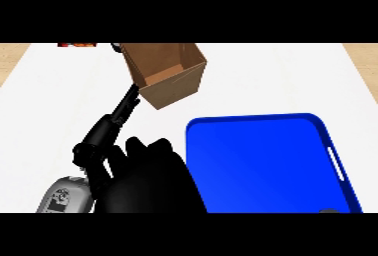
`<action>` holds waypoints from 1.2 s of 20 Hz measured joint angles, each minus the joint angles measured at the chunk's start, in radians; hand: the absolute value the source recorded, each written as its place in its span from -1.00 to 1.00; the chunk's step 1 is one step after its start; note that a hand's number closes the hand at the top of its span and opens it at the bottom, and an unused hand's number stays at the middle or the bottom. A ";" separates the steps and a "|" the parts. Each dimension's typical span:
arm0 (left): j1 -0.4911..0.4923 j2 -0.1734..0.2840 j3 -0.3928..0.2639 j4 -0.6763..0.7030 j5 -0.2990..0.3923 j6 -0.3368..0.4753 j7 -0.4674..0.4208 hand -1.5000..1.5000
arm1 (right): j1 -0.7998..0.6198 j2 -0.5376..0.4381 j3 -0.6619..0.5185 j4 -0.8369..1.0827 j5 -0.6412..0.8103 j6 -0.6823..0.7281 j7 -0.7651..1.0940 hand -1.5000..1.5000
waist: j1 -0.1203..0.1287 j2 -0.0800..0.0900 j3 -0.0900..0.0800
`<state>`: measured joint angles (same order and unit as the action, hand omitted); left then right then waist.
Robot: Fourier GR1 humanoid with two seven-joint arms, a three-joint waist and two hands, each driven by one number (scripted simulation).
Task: Pick the tomato from the tray and place it in the cardboard box
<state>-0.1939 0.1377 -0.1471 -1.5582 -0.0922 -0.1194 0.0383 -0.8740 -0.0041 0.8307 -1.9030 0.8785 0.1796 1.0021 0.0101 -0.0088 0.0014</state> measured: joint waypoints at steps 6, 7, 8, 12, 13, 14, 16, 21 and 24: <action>-0.009 -0.008 0.003 0.002 -0.006 -0.004 0.006 0.00 | -0.102 0.000 -0.109 0.088 -0.026 -0.013 0.007 1.00 | 0.000 0.002 0.000; -0.010 -0.010 0.002 -0.002 -0.009 -0.001 0.015 0.00 | -0.121 0.000 -0.143 0.115 -0.031 -0.011 -0.003 1.00 | 0.000 0.003 0.000; -0.003 -0.007 0.004 -0.006 -0.006 -0.007 0.013 0.00 | -0.126 0.001 -0.153 0.129 -0.030 -0.016 -0.005 1.00 | 0.000 0.003 0.000; -0.015 -0.011 0.011 -0.009 -0.002 -0.014 0.035 0.00 | -0.201 0.002 -0.219 0.237 -0.065 -0.048 -0.025 1.00 | 0.003 0.005 -0.001; -0.016 -0.012 0.012 -0.006 -0.002 -0.015 0.031 0.00 | -0.227 0.003 -0.244 0.271 -0.080 -0.055 -0.035 1.00 | 0.004 0.006 -0.001; -0.021 -0.012 0.017 0.006 -0.001 -0.018 0.017 0.00 | -0.248 0.003 -0.266 0.299 -0.092 -0.060 -0.044 1.00 | 0.004 0.005 0.000; -0.024 -0.014 0.019 0.007 -0.003 -0.017 0.016 0.00 | -0.282 0.003 -0.298 0.361 -0.110 -0.084 -0.070 1.00 | 0.005 0.006 0.000; -0.018 -0.019 0.019 -0.002 -0.004 -0.024 0.021 0.00 | -0.331 0.004 -0.355 0.532 -0.117 -0.173 -0.154 1.00 | 0.008 0.008 -0.001; -0.025 -0.020 0.022 -0.011 -0.007 -0.023 0.054 0.00 | -0.362 0.003 -0.368 0.637 -0.104 -0.215 -0.194 1.00 | 0.008 0.009 -0.001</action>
<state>-0.2184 0.1174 -0.1252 -1.5694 -0.0987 -0.1429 0.0925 -1.2361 -0.0010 0.4629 -1.2658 0.7750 -0.0352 0.8080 0.0186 0.0003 0.0004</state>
